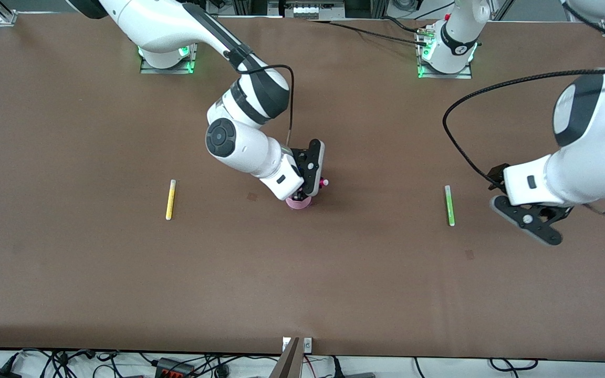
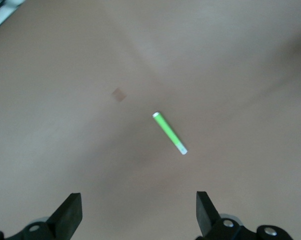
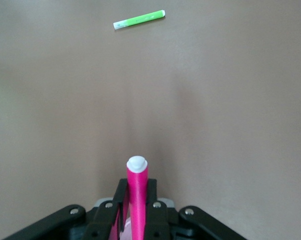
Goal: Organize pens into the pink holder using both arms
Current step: 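Withdraw the left gripper while the right gripper carries the pink marker to the cup, then lower the pink marker into the pink cup with the right gripper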
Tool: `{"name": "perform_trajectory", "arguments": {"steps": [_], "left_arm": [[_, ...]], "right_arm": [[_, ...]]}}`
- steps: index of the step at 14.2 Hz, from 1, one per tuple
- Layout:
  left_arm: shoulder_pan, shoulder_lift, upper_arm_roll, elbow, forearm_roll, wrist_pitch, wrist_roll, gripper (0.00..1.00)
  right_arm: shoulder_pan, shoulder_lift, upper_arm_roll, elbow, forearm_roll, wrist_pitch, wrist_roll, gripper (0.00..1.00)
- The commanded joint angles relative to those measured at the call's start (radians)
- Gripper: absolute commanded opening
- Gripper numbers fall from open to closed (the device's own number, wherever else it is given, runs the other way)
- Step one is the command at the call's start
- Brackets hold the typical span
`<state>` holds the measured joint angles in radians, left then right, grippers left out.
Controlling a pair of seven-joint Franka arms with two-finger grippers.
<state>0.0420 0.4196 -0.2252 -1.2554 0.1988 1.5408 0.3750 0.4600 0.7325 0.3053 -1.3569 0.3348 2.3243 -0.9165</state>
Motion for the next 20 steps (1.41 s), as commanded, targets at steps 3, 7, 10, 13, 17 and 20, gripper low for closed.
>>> {"name": "perform_trajectory", "arguments": {"steps": [3,7,10,13,17,20], "left_arm": [[-0.065,-0.273,0.242,-0.341,-0.222,0.192,-0.265,1.0],[-0.079,-0.375,0.265,-0.409,-0.179,0.188,-0.331,1.0],[-0.077,-0.39,0.287,-0.409,-0.191,0.193,-0.324,1.0],[-0.077,-0.383,0.285,-0.392,-0.197,0.182,-0.326,1.0],[-0.076,-0.39,0.277,-0.378,-0.197,0.108,-0.343,1.0],[-0.077,-0.407,0.271,-0.391,-0.197,0.097,-0.357,1.0]], "right_arm": [[0.026,0.019,-0.009,0.012,-0.057,0.015,0.027,0.0],[0.025,0.022,-0.011,0.007,-0.063,0.015,0.028,0.0],[0.02,0.024,-0.012,0.004,-0.062,0.017,0.05,0.0],[0.026,0.038,-0.014,0.002,-0.069,0.017,0.067,0.0],[0.022,0.038,-0.024,-0.008,-0.125,0.013,0.068,0.0],[0.019,0.038,-0.032,-0.008,-0.128,0.015,0.065,0.0]]}}
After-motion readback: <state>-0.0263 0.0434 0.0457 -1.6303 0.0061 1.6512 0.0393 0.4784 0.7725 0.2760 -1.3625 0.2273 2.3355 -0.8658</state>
